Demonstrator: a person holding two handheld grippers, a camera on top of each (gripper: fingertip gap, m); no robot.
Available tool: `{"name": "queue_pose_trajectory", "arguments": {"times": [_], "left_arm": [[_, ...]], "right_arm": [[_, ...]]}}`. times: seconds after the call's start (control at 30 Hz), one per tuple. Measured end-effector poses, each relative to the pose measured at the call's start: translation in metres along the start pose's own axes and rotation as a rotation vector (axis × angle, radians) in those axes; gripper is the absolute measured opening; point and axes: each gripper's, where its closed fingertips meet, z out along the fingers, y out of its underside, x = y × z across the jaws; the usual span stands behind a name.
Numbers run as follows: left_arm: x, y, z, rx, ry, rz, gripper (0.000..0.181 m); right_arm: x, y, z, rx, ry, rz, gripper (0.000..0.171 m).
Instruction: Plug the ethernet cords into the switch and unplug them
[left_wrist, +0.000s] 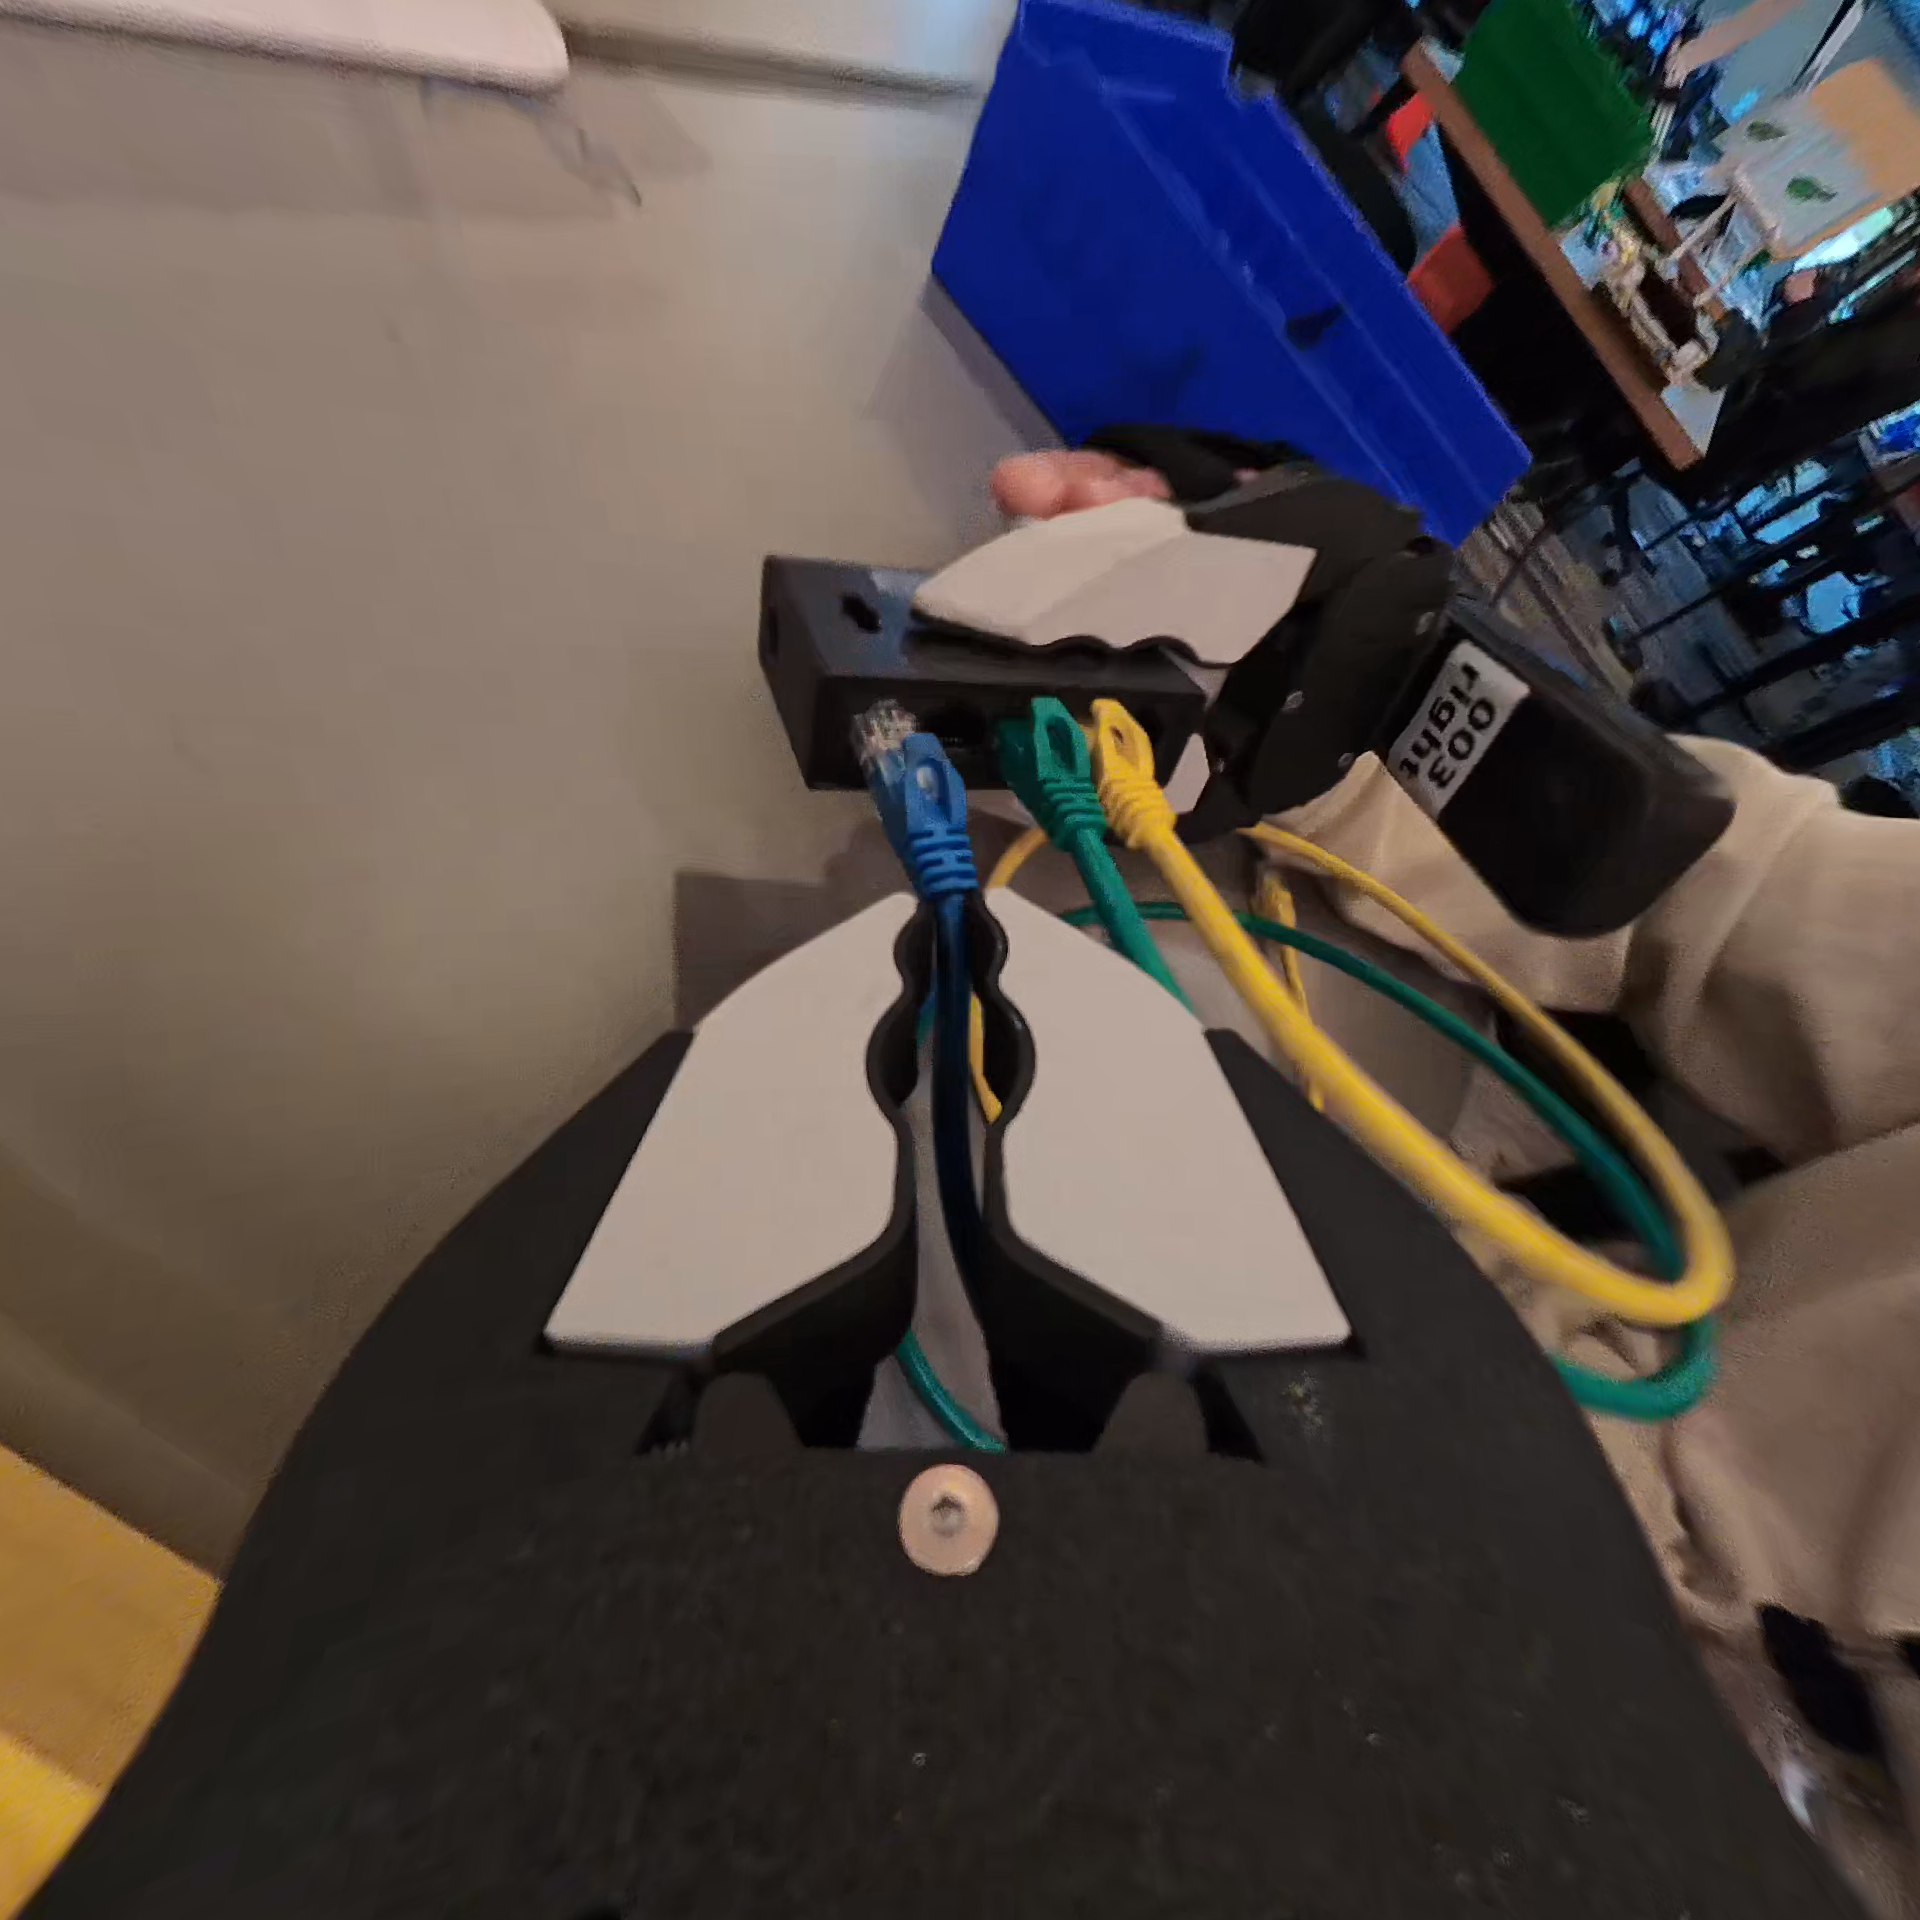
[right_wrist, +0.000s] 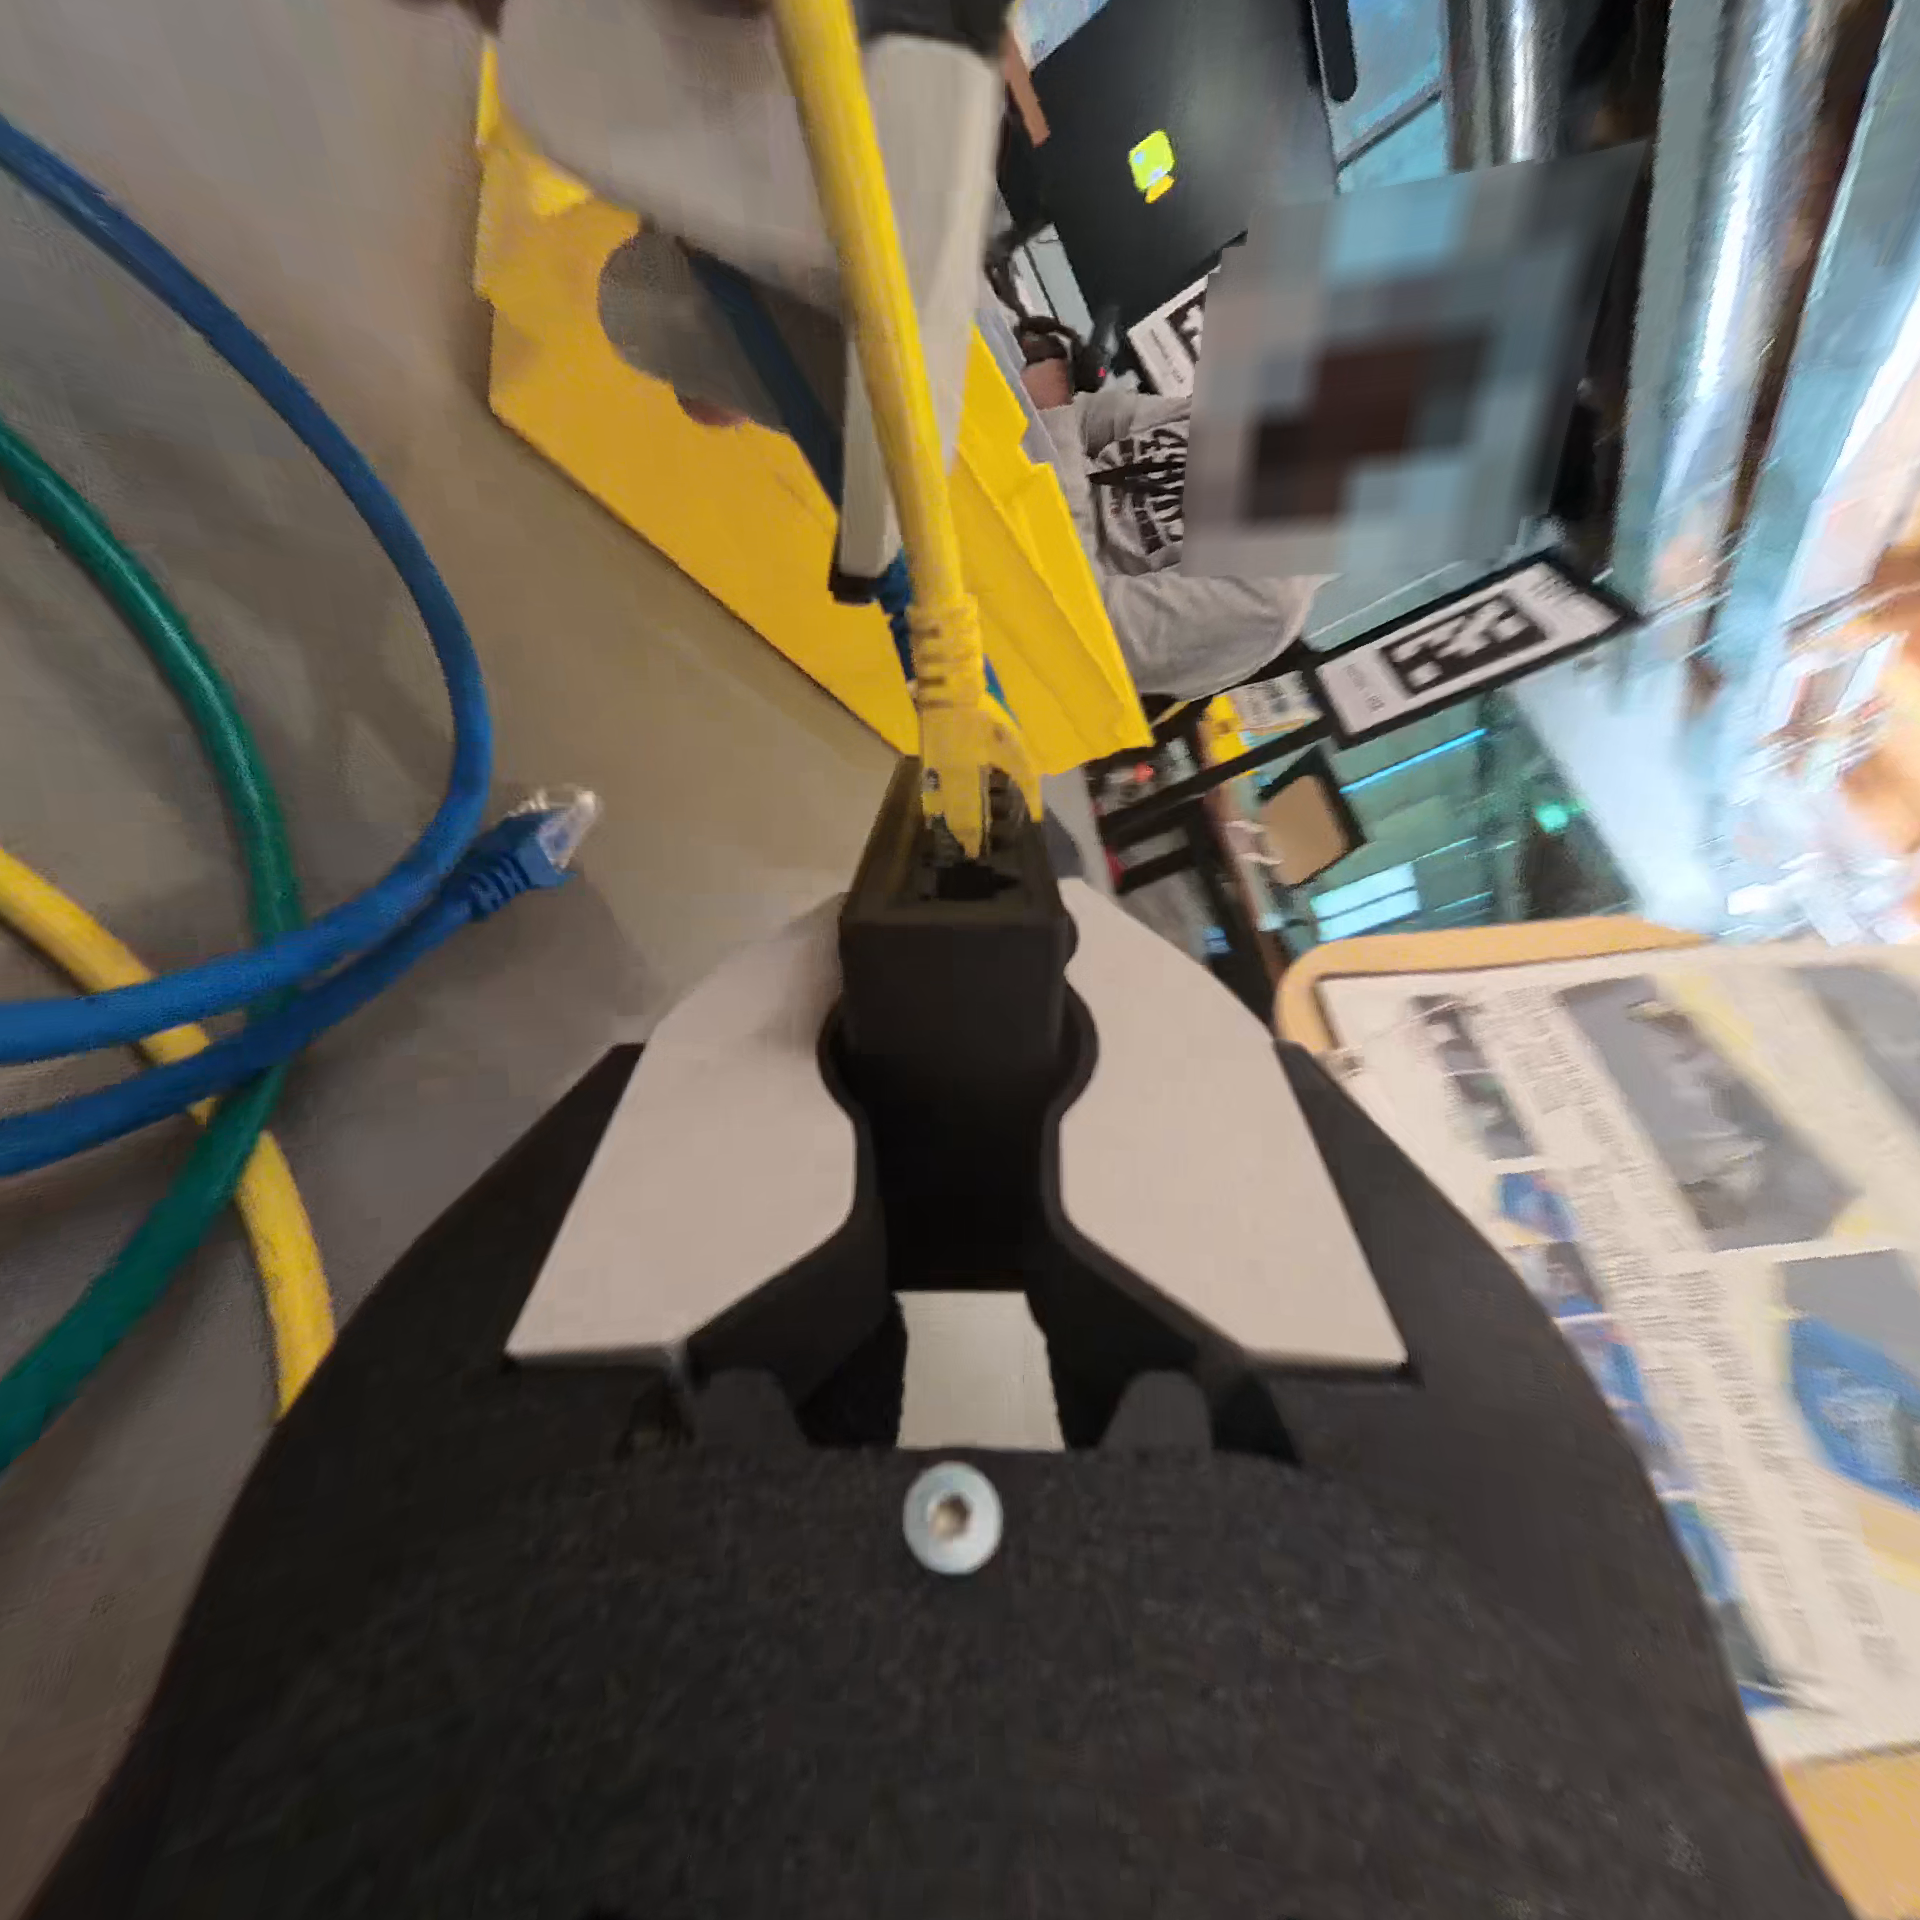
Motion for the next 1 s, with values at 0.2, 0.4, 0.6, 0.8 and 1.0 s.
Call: {"name": "queue_pose_trajectory", "arguments": {"times": [0.2,0.4,0.6,0.8,1.0], "left_arm": [[-0.006,0.016,-0.005,-0.143,-0.069,0.038,0.005],[-0.001,0.02,-0.016,-0.237,-0.048,0.036,0.005],[-0.001,0.016,-0.014,-0.188,0.01,0.103,0.004],[0.004,0.012,-0.013,-0.161,0.043,0.105,0.005],[0.003,0.014,-0.009,-0.166,0.013,0.09,0.006]], "right_arm": [[-0.015,-0.005,0.002,-0.029,0.002,-0.235,0.03],[-0.02,-0.021,0.001,0.017,0.013,-0.26,0.03],[-0.018,-0.03,-0.002,0.074,-0.011,-0.127,0.03],[-0.019,-0.023,0.0,0.093,-0.06,0.027,0.03],[-0.022,-0.003,0.009,-0.066,0.0,-0.03,0.033]]}}
